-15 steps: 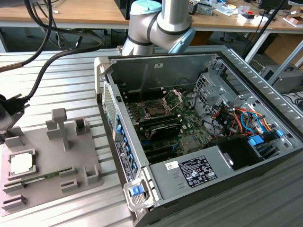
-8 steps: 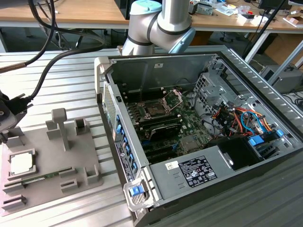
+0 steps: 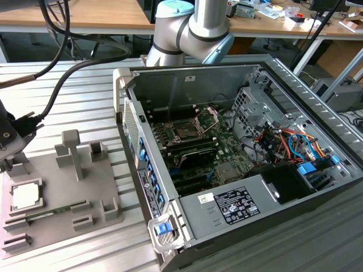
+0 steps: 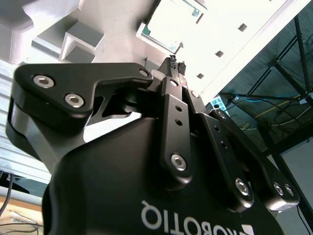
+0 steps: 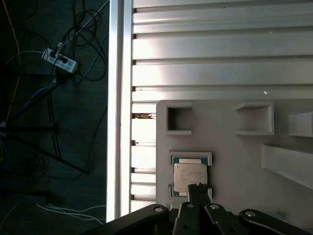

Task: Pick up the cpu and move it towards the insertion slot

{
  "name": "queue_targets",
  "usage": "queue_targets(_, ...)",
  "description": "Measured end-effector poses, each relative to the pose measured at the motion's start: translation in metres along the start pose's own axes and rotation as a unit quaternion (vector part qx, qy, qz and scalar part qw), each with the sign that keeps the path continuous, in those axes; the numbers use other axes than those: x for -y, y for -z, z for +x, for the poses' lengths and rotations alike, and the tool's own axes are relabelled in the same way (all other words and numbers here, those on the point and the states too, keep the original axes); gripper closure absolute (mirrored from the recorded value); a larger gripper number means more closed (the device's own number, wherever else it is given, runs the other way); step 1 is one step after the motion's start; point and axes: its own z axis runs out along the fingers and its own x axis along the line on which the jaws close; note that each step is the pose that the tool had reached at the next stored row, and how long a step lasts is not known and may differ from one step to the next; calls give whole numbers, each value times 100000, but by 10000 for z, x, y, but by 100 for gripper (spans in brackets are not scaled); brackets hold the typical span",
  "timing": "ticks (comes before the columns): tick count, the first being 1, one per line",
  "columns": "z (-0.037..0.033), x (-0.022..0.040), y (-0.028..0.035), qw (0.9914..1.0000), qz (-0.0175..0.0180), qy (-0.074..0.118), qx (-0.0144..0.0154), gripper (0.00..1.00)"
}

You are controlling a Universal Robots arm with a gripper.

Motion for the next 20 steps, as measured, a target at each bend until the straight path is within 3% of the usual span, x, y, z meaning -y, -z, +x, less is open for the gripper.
queue_targets(20,-2,41,1,100000,3,3,0,89)
